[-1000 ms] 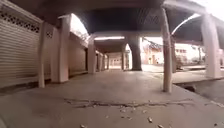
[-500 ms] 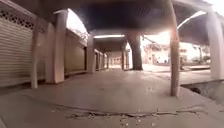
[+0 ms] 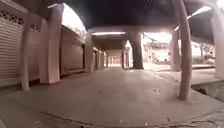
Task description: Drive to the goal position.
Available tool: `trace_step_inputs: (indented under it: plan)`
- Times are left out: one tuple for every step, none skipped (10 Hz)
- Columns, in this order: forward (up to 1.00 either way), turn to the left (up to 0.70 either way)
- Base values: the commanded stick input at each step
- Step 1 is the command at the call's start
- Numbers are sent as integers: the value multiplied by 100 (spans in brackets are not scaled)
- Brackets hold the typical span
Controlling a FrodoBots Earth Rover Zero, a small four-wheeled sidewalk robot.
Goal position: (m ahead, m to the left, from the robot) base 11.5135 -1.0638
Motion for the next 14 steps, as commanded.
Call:
trace_step_inputs:
  plan:
    - [70,0]
    - [70,0]
    - [70,0]
    - [70,0]
    - [70,0]
    - [70,0]
    - [70,0]
    - [70,0]
    - [70,0]
    - [70,0]
    - [70,0]
    - [70,0]
    - [70,0]
    - [70,0]
